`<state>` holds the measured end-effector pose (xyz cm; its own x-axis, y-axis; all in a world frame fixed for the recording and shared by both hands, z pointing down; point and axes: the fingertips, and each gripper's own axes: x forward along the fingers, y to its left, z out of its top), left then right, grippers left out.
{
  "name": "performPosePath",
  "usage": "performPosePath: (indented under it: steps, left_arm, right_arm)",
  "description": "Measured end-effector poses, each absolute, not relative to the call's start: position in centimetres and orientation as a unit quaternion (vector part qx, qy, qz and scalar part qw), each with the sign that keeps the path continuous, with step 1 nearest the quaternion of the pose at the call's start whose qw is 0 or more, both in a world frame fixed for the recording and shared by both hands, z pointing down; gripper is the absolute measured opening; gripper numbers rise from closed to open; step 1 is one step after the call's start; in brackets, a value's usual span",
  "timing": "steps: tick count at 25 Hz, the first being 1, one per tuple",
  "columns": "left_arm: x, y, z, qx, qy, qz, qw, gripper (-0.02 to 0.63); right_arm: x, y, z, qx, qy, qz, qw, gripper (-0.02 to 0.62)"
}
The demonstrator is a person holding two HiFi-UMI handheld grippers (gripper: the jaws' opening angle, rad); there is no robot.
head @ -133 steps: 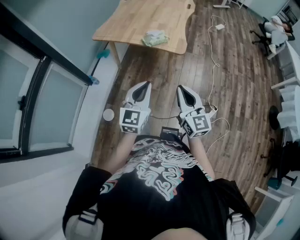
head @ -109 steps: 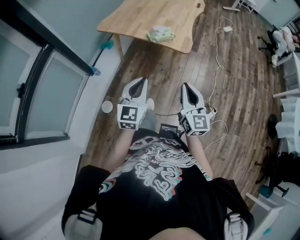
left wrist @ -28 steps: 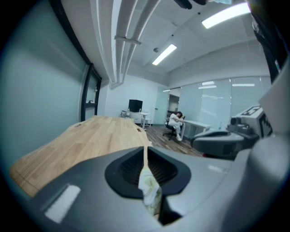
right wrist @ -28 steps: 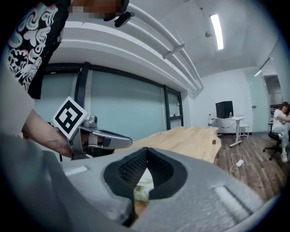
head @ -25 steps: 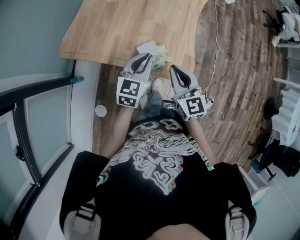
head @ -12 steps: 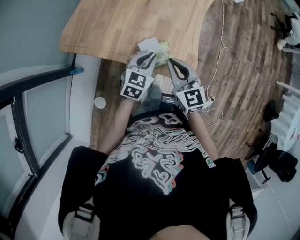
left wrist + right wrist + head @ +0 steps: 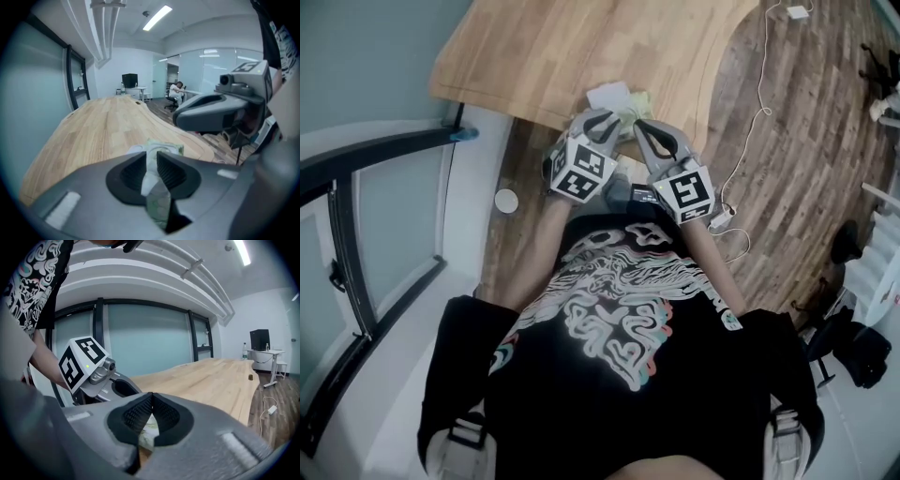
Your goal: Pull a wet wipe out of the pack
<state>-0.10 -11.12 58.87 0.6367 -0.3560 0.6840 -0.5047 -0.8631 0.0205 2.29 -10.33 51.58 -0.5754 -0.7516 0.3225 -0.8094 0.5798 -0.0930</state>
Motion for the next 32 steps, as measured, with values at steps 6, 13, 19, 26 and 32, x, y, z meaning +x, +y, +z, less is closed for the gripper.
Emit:
performPosePath:
  steps: [6,13,19,26,32]
  left_arm:
    - [0.2,-11.1,60.1,0.892,-0.220,0.370,0.137,0.106]
    - [0.1,-11.7,58.8,0.891,-0.228,0.363,0.151,0.106]
    - [2.1,-11.6,57.7,0.894,-0.189,0.383,0.134,0.126]
    - [0.8,-11.6,60.5,0.874,-0.177,0.428,0.148,0.124]
    - [0.1,-11.4,60.9,0.869,-0.149,0.446,0.154,0.120]
  right_arm:
    - [1.7,-11.3,54.6,0.409,-0.886,0.135,0.171,-0.002]
    - [2.4,-11.3,55.3,0.391,-0.890,0.143,0.188,0.000]
    - [3.2,-12.0,55.9,0.395,-0.887,0.151,0.185,0.000]
    - [2.2,-12.2,56.2,0.371,-0.895,0.157,0.192,0.000]
    - [0.9,-11.5,57.1,0.339,-0.899,0.167,0.222,0.000]
